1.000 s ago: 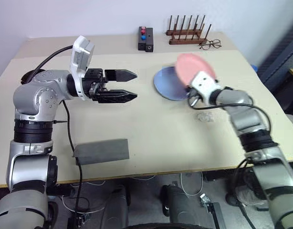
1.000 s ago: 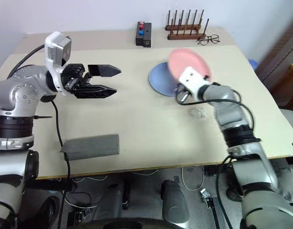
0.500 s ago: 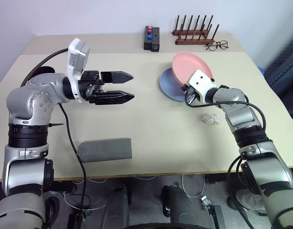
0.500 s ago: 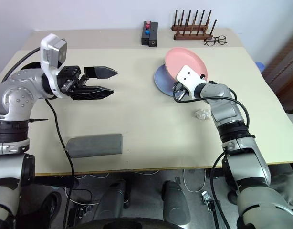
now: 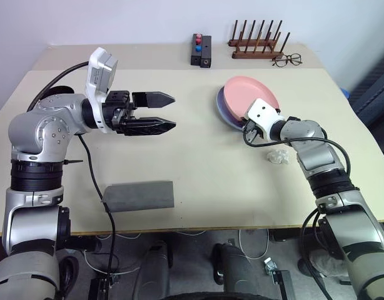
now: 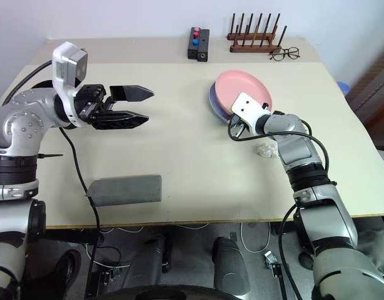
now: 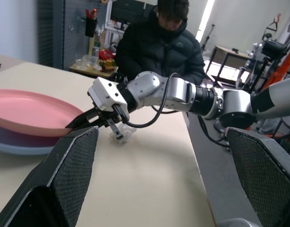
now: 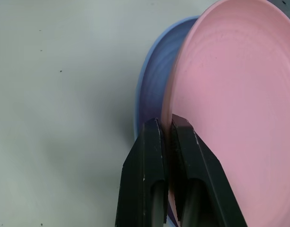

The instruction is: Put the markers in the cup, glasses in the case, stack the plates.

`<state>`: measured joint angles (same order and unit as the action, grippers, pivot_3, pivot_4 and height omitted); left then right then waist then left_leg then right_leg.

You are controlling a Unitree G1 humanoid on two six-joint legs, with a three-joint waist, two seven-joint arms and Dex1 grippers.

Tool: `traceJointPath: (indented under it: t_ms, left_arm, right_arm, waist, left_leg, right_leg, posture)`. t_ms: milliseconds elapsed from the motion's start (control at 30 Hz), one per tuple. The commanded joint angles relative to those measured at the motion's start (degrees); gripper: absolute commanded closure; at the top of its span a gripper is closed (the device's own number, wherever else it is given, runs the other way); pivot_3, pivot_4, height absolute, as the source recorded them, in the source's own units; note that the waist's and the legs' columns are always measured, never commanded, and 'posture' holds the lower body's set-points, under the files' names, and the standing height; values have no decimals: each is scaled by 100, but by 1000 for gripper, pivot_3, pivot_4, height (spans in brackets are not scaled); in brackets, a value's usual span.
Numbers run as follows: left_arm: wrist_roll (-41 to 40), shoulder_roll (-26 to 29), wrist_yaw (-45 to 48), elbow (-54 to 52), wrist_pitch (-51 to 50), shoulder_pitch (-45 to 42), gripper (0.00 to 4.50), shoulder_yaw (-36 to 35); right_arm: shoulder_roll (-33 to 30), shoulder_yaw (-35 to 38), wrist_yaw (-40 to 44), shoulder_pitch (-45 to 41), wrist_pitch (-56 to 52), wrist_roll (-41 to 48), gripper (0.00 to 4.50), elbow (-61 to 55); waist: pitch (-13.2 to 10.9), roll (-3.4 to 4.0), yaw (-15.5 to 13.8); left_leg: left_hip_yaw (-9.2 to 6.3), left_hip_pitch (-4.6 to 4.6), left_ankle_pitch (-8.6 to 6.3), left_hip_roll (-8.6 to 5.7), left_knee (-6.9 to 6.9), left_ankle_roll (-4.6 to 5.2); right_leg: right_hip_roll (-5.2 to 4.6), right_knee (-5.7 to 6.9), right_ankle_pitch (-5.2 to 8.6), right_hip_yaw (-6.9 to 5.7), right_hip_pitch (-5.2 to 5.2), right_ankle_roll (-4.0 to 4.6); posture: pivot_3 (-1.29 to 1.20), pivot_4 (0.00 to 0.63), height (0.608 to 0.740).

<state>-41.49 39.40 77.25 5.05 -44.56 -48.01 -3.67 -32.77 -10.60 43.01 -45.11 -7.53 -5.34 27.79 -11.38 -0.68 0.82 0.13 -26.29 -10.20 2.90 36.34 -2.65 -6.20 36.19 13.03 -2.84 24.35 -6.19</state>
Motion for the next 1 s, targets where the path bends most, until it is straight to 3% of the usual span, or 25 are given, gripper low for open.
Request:
traceJointPath:
  t_ms: [33, 100, 333, 733, 1000]
  left_arm:
    - [-33, 45, 12, -41, 48, -140, 0, -67]
    - [-33, 45, 9, -41, 47, -141, 0, -65]
    - [-34, 62, 7, -42, 31, -136, 0, -60]
    - [-88, 89, 0, -134, -2, -47, 0, -105]
    - [-62, 36, 44, -53, 81, -64, 0, -52]
  right_arm:
    - [-46, 270, 181, -154, -130, 249, 4147, -180]
    - [-27, 342, 197, -185, -183, 319, 3490, -171]
    - [-64, 342, 126, -197, -107, 234, 53, -143]
    - [-713, 1389, 322, 298, -878, 1005, 53, -653]
    - [-1023, 1523, 283, 831, -1265, 1068, 53, -1305]
  waist:
    - [0, 0, 1]
    - [0, 0, -2]
    - [0, 0, 3]
    - [0, 0, -25]
    - [0, 1, 38]
  left_leg:
    - [0, 0, 0, 0, 0, 0]
    - [0, 0, 0, 0, 0, 0]
    - [0, 0, 0, 0, -1, 0]
    - [0, 0, 0, 0, -3, 0]
    - [7, 16, 0, 0, -8, 0]
  right_leg:
    - [0, 0, 0, 0, 0, 0]
    - [0, 0, 0, 0, 0, 0]
    - [0, 0, 0, 0, 0, 0]
    - [0, -1, 0, 0, 0, 0]
    - [1, 1, -1, 8, 0, 2]
  posture:
    - [0, 150, 740]
    - [0, 150, 740]
    - [0, 150, 740]
    - [0, 150, 740]
    - [0, 150, 740]
